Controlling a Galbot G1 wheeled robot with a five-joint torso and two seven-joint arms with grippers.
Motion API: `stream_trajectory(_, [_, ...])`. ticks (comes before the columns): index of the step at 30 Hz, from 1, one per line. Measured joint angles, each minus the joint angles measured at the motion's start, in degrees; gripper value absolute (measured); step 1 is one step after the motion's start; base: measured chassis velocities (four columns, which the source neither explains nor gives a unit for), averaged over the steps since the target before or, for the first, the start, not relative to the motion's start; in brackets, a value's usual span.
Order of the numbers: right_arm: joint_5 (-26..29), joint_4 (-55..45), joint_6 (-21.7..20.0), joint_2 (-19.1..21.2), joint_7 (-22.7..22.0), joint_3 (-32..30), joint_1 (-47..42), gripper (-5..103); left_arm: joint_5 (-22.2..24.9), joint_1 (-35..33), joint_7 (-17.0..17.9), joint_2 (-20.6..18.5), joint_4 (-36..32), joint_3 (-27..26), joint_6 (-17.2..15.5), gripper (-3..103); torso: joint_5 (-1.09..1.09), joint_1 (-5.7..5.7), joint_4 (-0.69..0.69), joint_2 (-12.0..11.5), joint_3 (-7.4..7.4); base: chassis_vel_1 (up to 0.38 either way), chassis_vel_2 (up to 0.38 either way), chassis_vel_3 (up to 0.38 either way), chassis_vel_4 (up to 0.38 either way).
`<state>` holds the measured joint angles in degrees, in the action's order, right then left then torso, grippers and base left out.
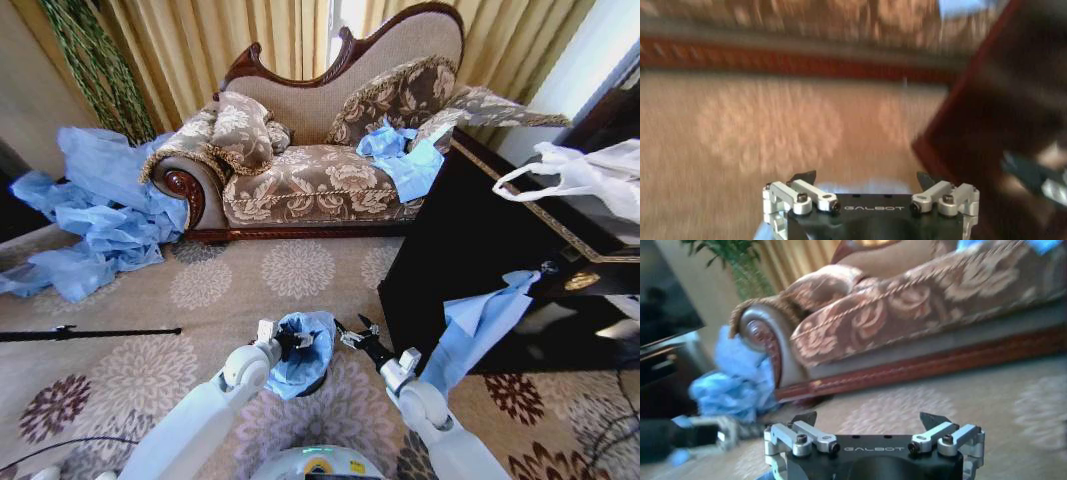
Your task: Place a garbage bag over the trash bin.
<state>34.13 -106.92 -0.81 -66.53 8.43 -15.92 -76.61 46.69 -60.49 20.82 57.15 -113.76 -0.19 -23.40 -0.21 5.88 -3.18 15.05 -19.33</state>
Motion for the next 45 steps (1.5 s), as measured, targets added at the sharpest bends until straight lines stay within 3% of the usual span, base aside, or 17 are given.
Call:
stream_trajectory(1, [-1.99,-1.89,0.59,-0.36,-1.86,-1.43,-1.89,100,-2.16,-1.11,0.63,-0.77,-1.35,-1.13,2.33,100,-0.01,0.00,-0.06,0.00,0.00,0.000,0.000,0.000,0.000])
stream_trajectory(4, [-3.58,-3.24,1.33,-0.70,-3.42,-2.32,-3.05,100,-5.11,-2.71,0.55,-1.40,-2.09,-2.34,4.39,100,0.01,0.00,-0.06,0.00,0.00,0.000,0.000,0.000,0.000])
stream_trajectory(5, [-5.64,-5.60,2.18,-1.18,-5.99,-3.58,-5.18,100,-11.20,-6.65,-0.16,-2.67,-2.95,-4.92,8.07,100,0.02,0.00,0.01,0.00,0.00,0.000,0.000,0.000,0.000])
stream_trajectory(7, [-8.15,-9.03,2.95,-1.98,-9.04,-5.45,-8.70,100,-19.48,-13.96,-1.38,-3.73,-4.69,-10.94,11.65,100,-0.02,0.00,0.01,0.00,0.00,0.000,0.000,0.000,0.000])
stream_trajectory(8, [-8.15,-9.03,2.95,-1.98,-9.04,-5.45,-8.70,100,-19.48,-13.96,-1.38,-3.73,-4.69,-10.94,11.65,100,-0.02,0.00,0.01,0.00,0.00,0.000,0.000,0.000,0.000])
stream_trajectory(11, [-12.76,-13.28,4.55,-4.18,-12.93,-7.02,-14.22,100,-25.26,-28.38,-1.97,-1.31,-10.05,-21.80,12.89,100,0.01,0.00,0.01,0.00,0.01,0.000,0.000,0.000,0.000])
stream_trajectory(14, [-15.31,-14.75,4.89,-6.10,-14.21,-7.13,-16.64,100,-28.62,-35.19,-3.33,1.46,-12.53,-25.77,13.71,100,0.01,-0.01,0.02,-0.01,0.01,0.000,0.000,0.000,0.000])
stream_trajectory(20, [-17.90,-15.65,7.52,-8.47,-13.52,-7.46,-22.49,100,-37.60,-49.26,-7.59,11.56,-17.15,-32.33,21.01,100,0.01,-0.01,0.01,0.00,0.01,0.000,0.000,0.000,0.000])
stream_trajectory(24, [-17.79,-15.19,10.44,-8.52,-10.68,-9.65,-25.34,100,-40.96,-56.59,-9.05,15.53,-19.57,-32.77,25.69,100,0.02,-0.01,0.03,0.00,0.01,0.000,0.000,0.000,0.000])
stream_trajectory(28, [-15.71,-16.01,11.43,-9.07,-7.36,-13.18,-27.71,100,-41.61,-61.09,-11.67,17.07,-22.26,-33.95,28.09,100,0.03,-0.01,0.01,0.00,0.01,0.000,0.000,0.000,0.000])
stream_trajectory(31, [-14.58,-17.49,11.27,-10.30,-4.79,-15.68,-28.85,100,-40.52,-62.47,-13.93,17.59,-23.56,-36.45,28.52,100,0.01,-0.01,0.02,0.00,0.01,0.000,0.000,0.000,0.000])
stream_trajectory(34, [-11.26,-21.81,8.08,-13.12,-0.34,-19.75,-30.43,100,-36.93,-63.72,-16.53,17.73,-25.61,-41.74,27.84,100,0.01,-0.01,-0.01,0.00,0.00,0.000,0.000,0.000,0.000])
stream_trajectory(38, [-8.67,-26.14,5.44,-13.47,-0.44,-21.25,-30.61,100,-29.43,-63.10,-16.76,16.87,-29.21,-44.29,21.64,100,0.02,0.00,0.01,0.00,0.00,0.000,0.000,0.000,0.000])
stream_trajectory(39, [-8.67,-26.14,5.44,-13.47,-0.44,-21.25,-30.61,100,-29.43,-63.10,-16.76,16.87,-29.21,-44.29,21.64,100,0.02,0.00,0.01,0.00,0.00,0.000,0.000,0.000,0.000])
stream_trajectory(41, [-8.91,-26.99,3.66,-12.84,-3.08,-20.04,-28.59,100,-27.38,-59.74,-16.54,15.59,-29.75,-44.07,17.28,100,0.01,0.00,0.02,0.00,0.00,0.000,0.000,0.000,0.000])
stream_trajectory(42, [-8.91,-26.99,3.66,-12.84,-3.08,-20.04,-28.59,100,-27.38,-59.74,-16.54,15.59,-29.75,-44.07,17.28,100,0.01,0.00,0.02,0.00,0.00,0.000,0.000,0.000,0.000])
stream_trajectory(45, [-9.43,-26.18,0.12,-11.10,-6.25,-18.41,-24.03,100,-23.76,-52.27,-15.94,13.16,-29.46,-42.78,10.63,100,0.01,0.00,0.02,0.00,0.00,0.000,0.000,0.000,0.000])
